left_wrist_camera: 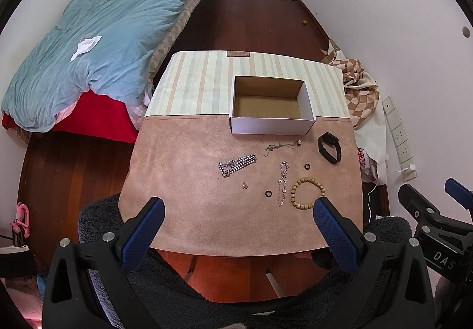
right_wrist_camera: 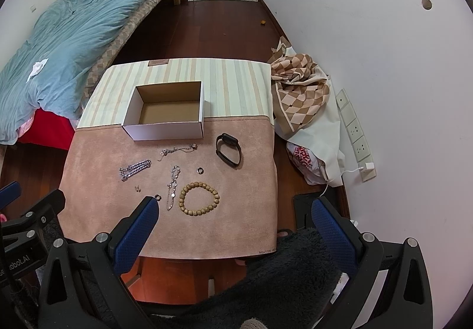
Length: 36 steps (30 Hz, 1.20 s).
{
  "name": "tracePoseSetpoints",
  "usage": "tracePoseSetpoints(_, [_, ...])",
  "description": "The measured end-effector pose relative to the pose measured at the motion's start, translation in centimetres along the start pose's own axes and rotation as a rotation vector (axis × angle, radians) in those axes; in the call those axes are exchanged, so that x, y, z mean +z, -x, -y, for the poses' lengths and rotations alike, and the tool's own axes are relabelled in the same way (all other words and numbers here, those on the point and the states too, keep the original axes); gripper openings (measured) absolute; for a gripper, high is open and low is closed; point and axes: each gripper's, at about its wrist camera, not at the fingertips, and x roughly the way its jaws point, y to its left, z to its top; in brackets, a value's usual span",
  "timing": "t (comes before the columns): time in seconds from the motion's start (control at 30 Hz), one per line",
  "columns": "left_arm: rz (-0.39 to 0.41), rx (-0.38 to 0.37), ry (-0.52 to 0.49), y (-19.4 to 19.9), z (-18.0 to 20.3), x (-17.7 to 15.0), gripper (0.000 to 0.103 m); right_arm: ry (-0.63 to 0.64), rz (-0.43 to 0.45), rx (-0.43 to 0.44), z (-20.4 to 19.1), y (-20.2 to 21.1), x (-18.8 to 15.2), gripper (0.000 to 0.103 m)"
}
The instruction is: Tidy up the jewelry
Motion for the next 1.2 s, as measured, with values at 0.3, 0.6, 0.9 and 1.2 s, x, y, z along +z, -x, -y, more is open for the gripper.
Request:
tracePoseSetpoints(0.3, [0.002,0.001,-0.001,0.1,-0.1,0.1,0.103,0.0,0.005,0.0,0.0,0.1,0.0,0.103])
tracePoseSetpoints(0.6, [0.005,0.0,0.001,0.4,-0.1,0.2,0.103,0.007,0.013,0.0,-0.4,0.5,0.5,0.103])
tracePoseSetpoints(0.9, [0.005,-0.001,0.002,0.3,-0.1,0.2,0.103,0.002,0.024,0.005,-0.4,0.5,0.5,0.103])
tracePoseSetpoints(1.2, [-0.014,0.118,-0.011,-4.9,-0.8,0.6,0.103,-0.073,-0.051,-0.026,1.0,-6.2,0.1,0.103])
